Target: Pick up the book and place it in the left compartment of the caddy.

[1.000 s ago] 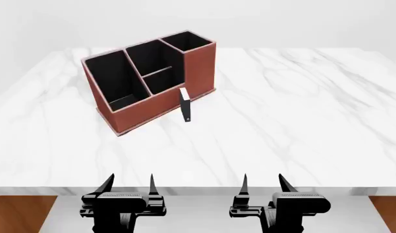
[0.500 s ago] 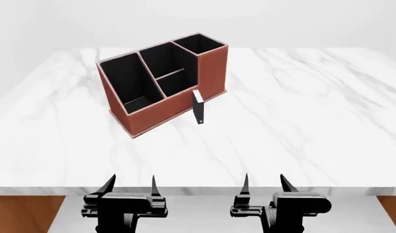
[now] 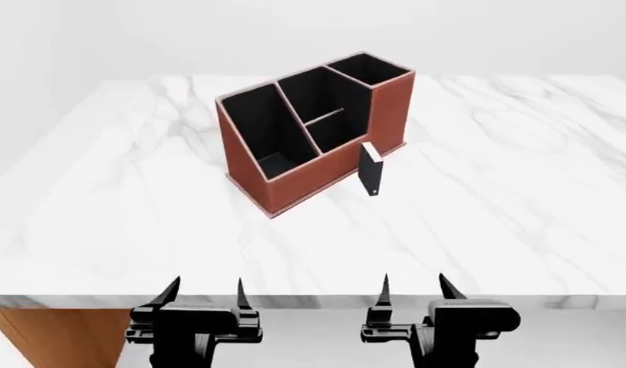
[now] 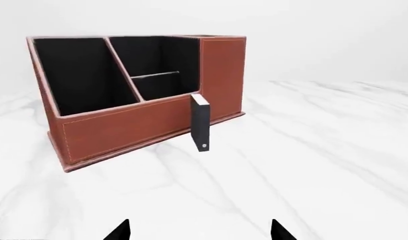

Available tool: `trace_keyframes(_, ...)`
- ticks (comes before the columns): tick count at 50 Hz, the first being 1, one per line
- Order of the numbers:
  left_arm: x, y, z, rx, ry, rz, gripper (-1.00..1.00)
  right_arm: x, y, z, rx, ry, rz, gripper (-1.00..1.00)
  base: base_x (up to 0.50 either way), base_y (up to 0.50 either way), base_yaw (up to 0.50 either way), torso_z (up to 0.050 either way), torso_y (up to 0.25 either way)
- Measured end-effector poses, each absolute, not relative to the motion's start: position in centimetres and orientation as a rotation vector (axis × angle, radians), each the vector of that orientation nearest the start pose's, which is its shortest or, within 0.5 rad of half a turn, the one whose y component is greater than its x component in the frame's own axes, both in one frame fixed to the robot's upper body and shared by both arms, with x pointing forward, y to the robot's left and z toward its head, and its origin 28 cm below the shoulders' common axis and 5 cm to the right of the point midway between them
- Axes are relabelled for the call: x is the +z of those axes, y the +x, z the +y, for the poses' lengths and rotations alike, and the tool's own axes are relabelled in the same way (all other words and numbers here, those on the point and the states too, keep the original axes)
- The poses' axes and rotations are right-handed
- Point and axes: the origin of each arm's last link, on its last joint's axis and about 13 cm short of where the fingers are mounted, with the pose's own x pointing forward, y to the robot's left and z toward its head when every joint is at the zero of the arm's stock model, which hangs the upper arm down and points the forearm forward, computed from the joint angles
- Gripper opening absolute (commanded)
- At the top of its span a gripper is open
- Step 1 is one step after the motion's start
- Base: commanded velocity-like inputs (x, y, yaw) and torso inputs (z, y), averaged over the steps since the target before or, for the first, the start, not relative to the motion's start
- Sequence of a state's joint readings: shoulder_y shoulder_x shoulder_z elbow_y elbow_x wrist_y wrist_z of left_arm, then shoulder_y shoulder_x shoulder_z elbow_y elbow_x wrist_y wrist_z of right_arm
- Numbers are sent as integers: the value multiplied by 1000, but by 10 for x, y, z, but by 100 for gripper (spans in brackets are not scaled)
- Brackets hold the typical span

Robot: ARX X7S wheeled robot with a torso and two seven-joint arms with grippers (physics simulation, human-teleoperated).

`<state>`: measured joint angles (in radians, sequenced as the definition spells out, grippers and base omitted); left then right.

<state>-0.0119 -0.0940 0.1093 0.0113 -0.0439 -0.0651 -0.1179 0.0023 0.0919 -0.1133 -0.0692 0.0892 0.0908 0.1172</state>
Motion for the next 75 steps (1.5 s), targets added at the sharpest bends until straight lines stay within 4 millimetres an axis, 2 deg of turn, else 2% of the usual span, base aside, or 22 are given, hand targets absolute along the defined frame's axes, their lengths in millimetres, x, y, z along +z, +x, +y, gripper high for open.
trace_keyframes(5,39,220,209,23,58,53,100,50,219,-96,14,-11,22,100,0,0,0,0,0)
trace_keyframes(10,93,237,218,59,63,8,100,106,237,-100,16,-8,-16,100,74,0,0,0,0)
trace_keyframes(14,127,243,223,77,79,-31,100,140,242,-102,27,-14,-41,100,488,0,0,0,0)
trace_keyframes(18,148,244,226,92,94,-59,100,163,243,-104,33,-25,-57,100,500,0,0,0,0)
trace_keyframes(24,166,243,231,114,109,-86,100,183,243,-106,41,-41,-70,100,500,0,0,0,0)
trace_keyframes(34,179,241,235,137,122,-111,100,196,242,-106,49,-54,-75,100,500,0,0,0,0)
trace_keyframes(49,184,239,239,161,126,-123,100,200,243,-107,55,-62,-72,100,500,0,0,0,1)
trace_keyframes(57,185,238,240,167,124,-125,100,200,244,-107,55,-61,-75,100,0,66,0,0,2)
trace_keyframes(71,184,237,242,173,124,-124,100,197,244,-106,50,-77,-72,100,0,500,0,0,0)
trace_keyframes(75,184,237,243,184,128,-124,100,197,244,-104,62,-69,-70,100,0,0,0,0,0)
